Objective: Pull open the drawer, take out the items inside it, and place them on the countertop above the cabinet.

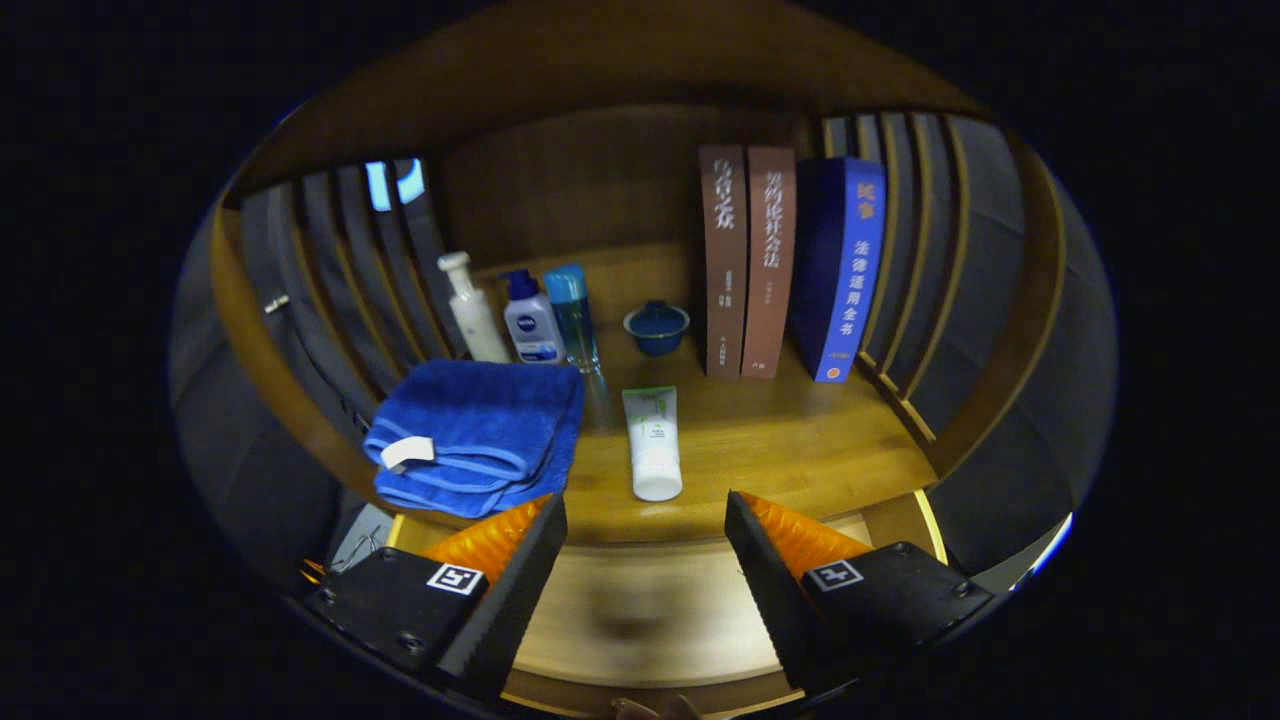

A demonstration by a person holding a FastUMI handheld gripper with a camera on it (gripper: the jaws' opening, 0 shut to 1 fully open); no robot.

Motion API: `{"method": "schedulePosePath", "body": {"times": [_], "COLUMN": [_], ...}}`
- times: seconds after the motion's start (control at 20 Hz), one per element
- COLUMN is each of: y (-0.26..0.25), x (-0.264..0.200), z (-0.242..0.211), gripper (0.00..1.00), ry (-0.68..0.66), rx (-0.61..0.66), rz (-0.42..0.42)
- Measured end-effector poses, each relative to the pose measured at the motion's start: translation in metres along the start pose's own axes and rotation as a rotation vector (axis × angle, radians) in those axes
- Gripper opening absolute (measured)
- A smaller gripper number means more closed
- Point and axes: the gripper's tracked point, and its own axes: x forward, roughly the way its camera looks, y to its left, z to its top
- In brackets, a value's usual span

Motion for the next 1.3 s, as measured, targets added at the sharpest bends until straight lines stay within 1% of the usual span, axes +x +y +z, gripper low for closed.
{"method": "schedulePosePath", "body": {"times": [0.1, 0.25, 0.35, 0.45, 0.6, 0.7, 0.9, 1.05, 1.2, 1.3], "y": [0.003, 0.004, 0.014, 0.013, 0.009, 0.005, 0.003, -0.010, -0.009, -0.012], "x": [-0.035, -0.083, -0.110, -0.132, -0.146, -0.151, -0.140, -0.122, -0.104, -0.095], "z": [-0.002, -0.021, -0.038, -0.056, -0.090, -0.117, -0.168, -0.198, -0.218, -0.222], "gripper": [1.00, 1.00, 1.00, 0.99, 0.99, 0.99, 1.00, 1.00, 1.00, 1.00], "ry": [-0.096, -0.206, -0.262, -0.324, -0.390, -0.415, -0.410, -0.387, -0.353, -0.352], "rx": [-0.011, -0.026, -0.023, -0.005, 0.032, 0.038, 0.058, 0.066, 0.036, 0.004], "rz": [0.022, 0.032, 0.074, 0.090, 0.085, 0.078, 0.076, 0.035, 0.026, 0.008]}}
